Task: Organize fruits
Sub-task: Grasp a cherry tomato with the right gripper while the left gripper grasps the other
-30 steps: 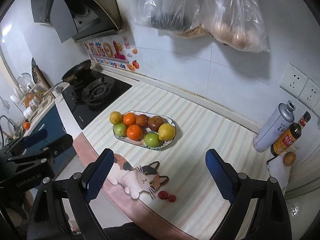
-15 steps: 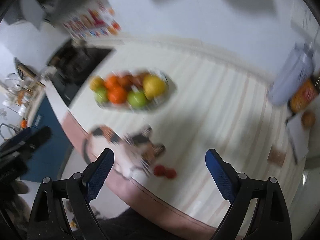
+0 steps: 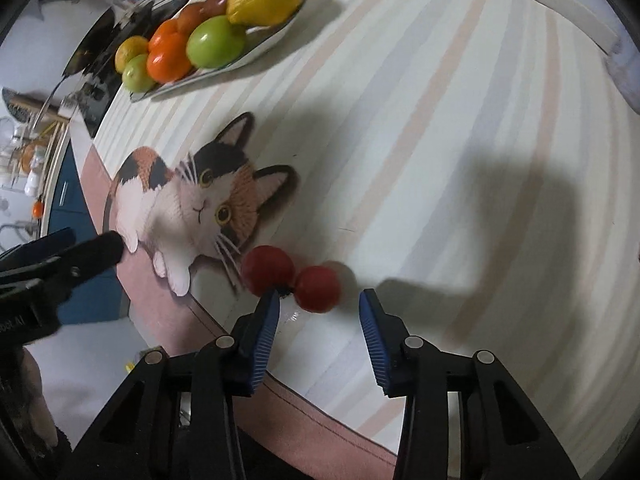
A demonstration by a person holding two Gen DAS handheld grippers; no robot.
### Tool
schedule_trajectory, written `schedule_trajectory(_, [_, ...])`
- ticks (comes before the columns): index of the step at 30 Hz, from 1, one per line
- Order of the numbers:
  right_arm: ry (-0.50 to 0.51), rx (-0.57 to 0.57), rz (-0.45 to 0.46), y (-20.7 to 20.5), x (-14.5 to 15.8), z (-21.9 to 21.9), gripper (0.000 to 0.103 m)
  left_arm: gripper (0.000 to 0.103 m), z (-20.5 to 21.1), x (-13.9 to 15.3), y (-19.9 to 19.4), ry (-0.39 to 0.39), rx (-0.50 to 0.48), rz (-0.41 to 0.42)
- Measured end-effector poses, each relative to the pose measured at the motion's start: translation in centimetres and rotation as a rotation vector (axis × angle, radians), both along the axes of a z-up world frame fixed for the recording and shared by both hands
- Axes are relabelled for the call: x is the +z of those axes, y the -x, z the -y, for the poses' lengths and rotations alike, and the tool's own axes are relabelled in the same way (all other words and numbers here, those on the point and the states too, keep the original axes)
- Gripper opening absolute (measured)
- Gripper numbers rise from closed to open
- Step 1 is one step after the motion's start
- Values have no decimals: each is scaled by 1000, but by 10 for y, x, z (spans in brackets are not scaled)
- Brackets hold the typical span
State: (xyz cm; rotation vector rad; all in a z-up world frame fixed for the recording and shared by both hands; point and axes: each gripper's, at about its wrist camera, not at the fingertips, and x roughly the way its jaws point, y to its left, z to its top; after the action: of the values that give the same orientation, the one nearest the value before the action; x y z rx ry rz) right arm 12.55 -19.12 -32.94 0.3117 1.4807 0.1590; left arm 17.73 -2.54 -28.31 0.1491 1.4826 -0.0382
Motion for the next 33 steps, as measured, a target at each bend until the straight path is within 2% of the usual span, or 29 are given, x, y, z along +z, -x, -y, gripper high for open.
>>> schedule_trajectory(4, [6, 21, 24, -2, 2, -3, 25, 103, 5, -7, 1, 26, 5, -29])
schedule_trajectory(13, [-22, -70, 21, 13, 12, 31, 25, 103, 39, -20, 3, 97, -53, -69])
schedule_trajectory(18, [-24, -139, 17, 27, 16, 55, 25, 103, 72, -34, 5, 128, -130, -95])
schedule_trajectory(20, [-20, -161, 14, 32, 19, 66, 25, 98, 84, -37, 7, 143, -165, -96])
schedule_trajectory(22, [-14, -176, 14, 35, 20, 72, 25, 75, 95, -43, 9, 159, -191, -113])
schedule_trajectory(23, [-11, -179, 14, 35, 20, 73, 25, 69, 100, -46, 10, 165, -197, -124])
schedule_trajectory(25, [-7, -185, 15, 36, 21, 75, 25, 50, 107, -51, 11, 175, -206, -141])
schedule_trajectory(26, [-6, -187, 17, 36, 21, 76, 25, 46, 112, -54, 12, 179, -212, -145])
schedule_trajectory(27, [-4, -189, 19, 36, 23, 76, 25, 37, 116, -56, 13, 182, -220, -149])
schedule_trajectory(30, [-1, -185, 25, 35, 27, 77, 25, 30, 125, -55, 16, 196, -239, -136])
schedule_trajectory(33, [3, -169, 46, 30, 38, 73, 25, 30, 127, -51, 14, 204, -229, -122])
